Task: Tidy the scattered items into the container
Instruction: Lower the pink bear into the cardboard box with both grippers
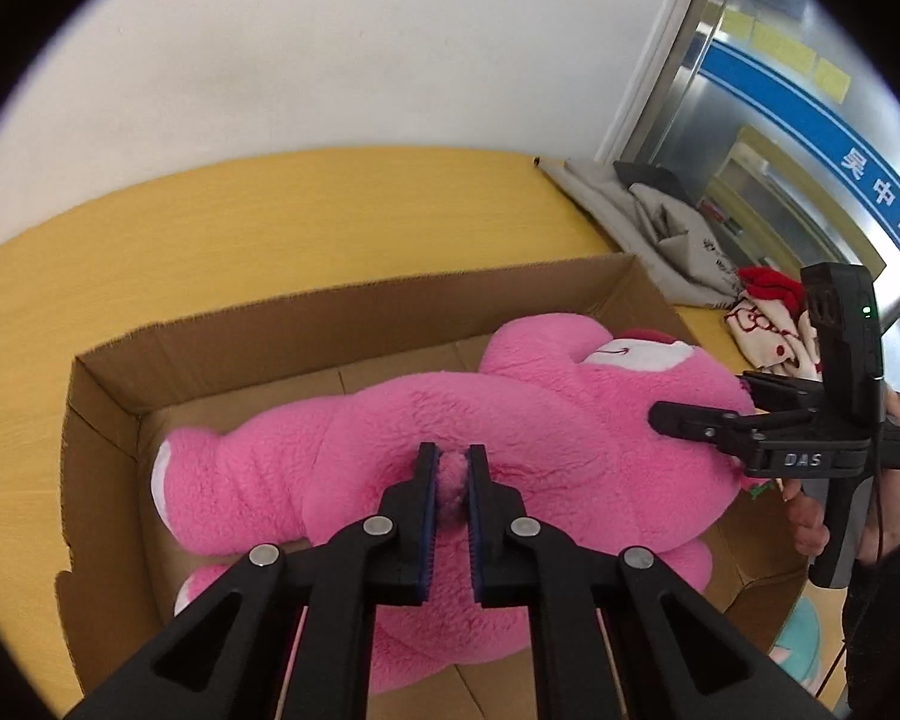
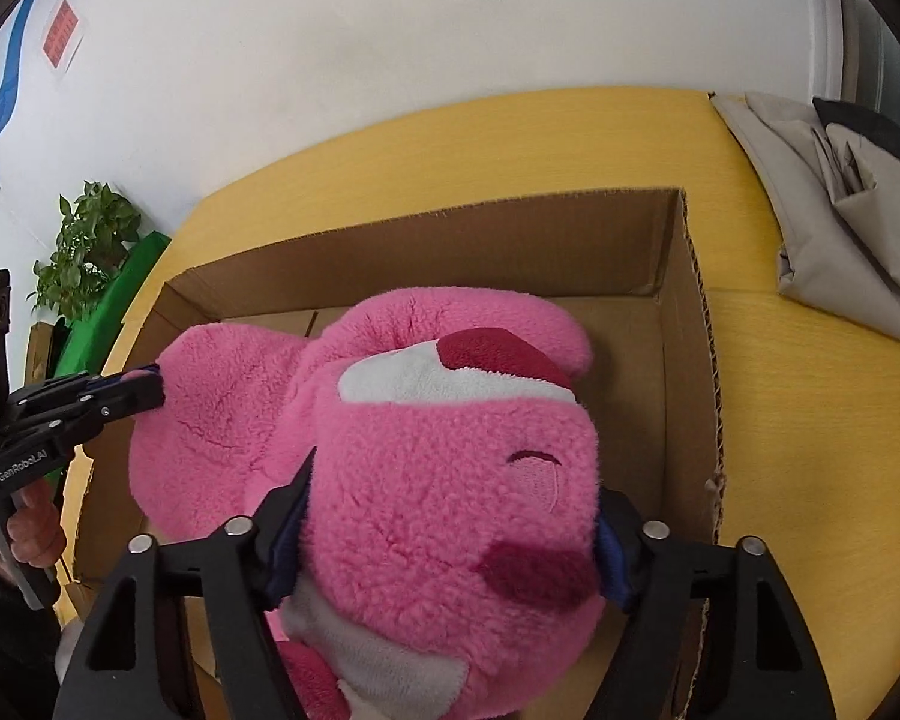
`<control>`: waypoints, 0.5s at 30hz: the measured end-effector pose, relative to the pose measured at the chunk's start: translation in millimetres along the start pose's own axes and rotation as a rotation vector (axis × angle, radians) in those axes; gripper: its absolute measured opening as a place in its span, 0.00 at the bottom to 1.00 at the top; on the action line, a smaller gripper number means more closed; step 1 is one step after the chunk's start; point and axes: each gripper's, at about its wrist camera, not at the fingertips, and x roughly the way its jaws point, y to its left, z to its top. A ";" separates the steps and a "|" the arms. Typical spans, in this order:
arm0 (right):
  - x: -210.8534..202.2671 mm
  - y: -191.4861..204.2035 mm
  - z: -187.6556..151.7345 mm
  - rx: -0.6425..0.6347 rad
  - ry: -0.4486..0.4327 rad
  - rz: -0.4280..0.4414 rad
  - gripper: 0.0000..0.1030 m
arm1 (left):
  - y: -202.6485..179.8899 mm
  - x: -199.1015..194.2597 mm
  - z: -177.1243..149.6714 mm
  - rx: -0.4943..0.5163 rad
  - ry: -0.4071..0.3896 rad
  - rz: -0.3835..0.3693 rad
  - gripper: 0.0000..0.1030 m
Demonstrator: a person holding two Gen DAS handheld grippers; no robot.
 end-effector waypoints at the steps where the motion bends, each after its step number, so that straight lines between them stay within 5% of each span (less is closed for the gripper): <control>1: -2.3 1.4 1.9 -0.004 -0.012 -0.005 0.74 | 0.9 -3.2 2.8 -0.007 -0.011 0.000 0.07; 8: -0.9 2.1 25.4 0.008 -0.057 0.011 0.75 | 17.9 2.3 17.7 -0.068 -0.022 0.026 0.07; 15: 16.7 -23.4 20.6 0.109 -0.044 -0.005 0.94 | 16.2 20.7 13.3 -0.050 0.031 0.048 0.09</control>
